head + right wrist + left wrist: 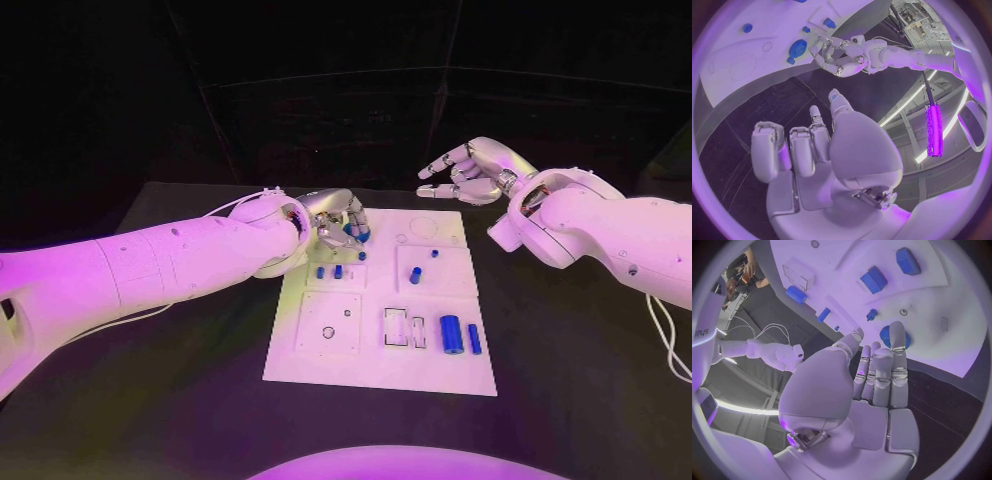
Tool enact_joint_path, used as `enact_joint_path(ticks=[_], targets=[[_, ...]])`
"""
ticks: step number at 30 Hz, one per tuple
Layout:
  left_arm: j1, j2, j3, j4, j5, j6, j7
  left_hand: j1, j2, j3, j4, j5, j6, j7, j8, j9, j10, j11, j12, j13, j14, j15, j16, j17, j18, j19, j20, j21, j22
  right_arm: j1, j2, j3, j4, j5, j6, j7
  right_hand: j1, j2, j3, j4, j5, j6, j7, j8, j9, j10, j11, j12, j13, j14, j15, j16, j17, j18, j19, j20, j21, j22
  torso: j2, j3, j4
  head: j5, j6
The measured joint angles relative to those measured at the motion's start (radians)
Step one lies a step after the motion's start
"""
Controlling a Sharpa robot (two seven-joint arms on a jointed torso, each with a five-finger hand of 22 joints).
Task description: Assemble the parts on the task board
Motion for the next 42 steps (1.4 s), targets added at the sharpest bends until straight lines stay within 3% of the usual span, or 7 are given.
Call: enact_joint_path(ticks=[3,6,12,17,19,40,42], targets=[[-0.001,0.016,-0.005,-0.018,-0.048,0.012,-0.002,-0.006,-0.006,0.007,-0.007,0.0,0.031,-0.006,-0.027,-0.02,0.006,-0.006,-0.016,-0.029,0.054,-0.005,0.095,0.094,0.0,0.04,-0.004,0.047,0.036,0.0,0.001,0.0,0.0,0.0,0.0,0.0,0.0,0.0,0.0,0.0,0.0,0.0,0.0,0.0,0.0,0.0,0.0,0.0,0.0,0.0,0.0,0.0,0.0,0.0,0.0,0.0,0.0,0.0,0.0,0.0003,-0.0002,-0.002,-0.001],[-0.002,0.031,-0.008,-0.033,-0.083,0.025,-0.003,-0.011,-0.011,0.012,-0.012,0.0,0.059,-0.009,-0.053,-0.037,0.023,-0.009,-0.034,-0.058,0.091,-0.006,0.166,0.169,0.0,0.09,-0.007,0.155,0.138,0.0,0.002,0.0,0.0,-0.002,0.0,0.0,0.0,0.0,0.0,0.0,0.0,0.0,0.0,0.0,0.0,0.0,0.0,0.0,0.0,0.0,0.0,0.0,0.0,0.0,0.0,0.0,0.0,0.0,0.0,0.0005,-0.0002,-0.005,-0.001],[-0.007,0.057,-0.011,-0.057,-0.129,0.049,-0.004,-0.02,-0.011,0.02,-0.019,0.0,0.083,-0.011,-0.088,-0.058,0.044,-0.01,-0.059,-0.096,0.123,-0.008,0.239,0.25,-0.017,0.143,-0.011,0.29,0.269,0.0,0.004,0.0,0.001,-0.009,-0.001,0.001,0.0,0.0,0.0,0.0,0.0,0.0,0.0,0.0,0.0,0.0,0.0,0.0,0.0,0.0,0.0,-0.004,0.0,0.0,0.0,0.0,0.0,0.0,0.0,0.0004,0.0007,-0.008,-0.003],[-0.011,0.073,-0.012,-0.071,-0.148,0.066,-0.004,-0.02,-0.011,0.024,-0.024,0.0,0.092,-0.014,-0.099,-0.063,0.053,-0.008,-0.068,-0.108,0.126,-0.01,0.253,0.264,-0.017,0.154,-0.012,0.33,0.31,0.0,0.005,0.0,0.001,-0.014,-0.001,0.001,0.0,0.0,0.0,0.0,0.0,0.0,0.0,0.0,0.0,0.0,0.0,0.0,0.0,0.0,0.0,-0.004,0.0,0.0,0.0,0.0,0.0,0.0,0.0,0.0004,0.001,-0.009,-0.003],[-0.012,0.078,-0.012,-0.076,-0.153,0.072,-0.004,-0.02,-0.011,0.025,-0.025,0.0,0.1,-0.014,-0.101,-0.065,0.057,-0.011,-0.068,-0.111,0.126,-0.011,0.253,0.266,-0.032,0.163,-0.011,0.342,0.322,0.0,0.006,0.0,0.001,-0.015,-0.002,0.001,0.0,0.0,0.0,0.0,0.0,0.0,0.0,0.0,0.0,0.0,0.0,0.0,0.0,0.0,0.0,-0.004,0.0,0.0,0.0,0.0,0.0,0.0,0.0,0.0004,0.001,-0.009,-0.004],[-0.02,0.101,-0.011,-0.111,-0.169,0.112,0.0,-0.022,0.004,0.099,-0.048,0.0,0.164,-0.025,-0.134,-0.074,0.144,-0.026,-0.107,-0.151,0.132,-0.016,0.269,0.266,-0.032,0.184,-0.017,0.423,0.41,0.0,0.01,0.0,0.0,-0.02,-0.002,0.001,0.0,0.0,0.0,0.0,0.0,0.0,0.0,0.0,0.0,0.0,0.0,0.0,0.0,0.0,0.0,-0.004,0.001,0.0,0.0,0.0,0.0,0.0,-0.001,-0.0001,0.0028,-0.016,-0.011],[-0.02,0.101,-0.011,-0.113,-0.169,0.113,0.001,-0.019,0.007,0.108,-0.05,0.0,0.171,-0.025,-0.134,-0.074,0.153,-0.027,-0.108,-0.154,0.133,-0.017,0.269,0.266,-0.046,0.188,-0.021,0.43,0.415,0.0,0.01,0.0,0.0,-0.02,-0.002,0.001,0.0,0.0,0.0,0.0,0.0,0.0,0.0,0.0,0.0,0.0,0.0,0.0,0.0,0.0,0.0,-0.004,0.001,0.0,0.0,0.0,0.0,0.0,-0.001,-0.0001,0.0029,-0.016,-0.012]])
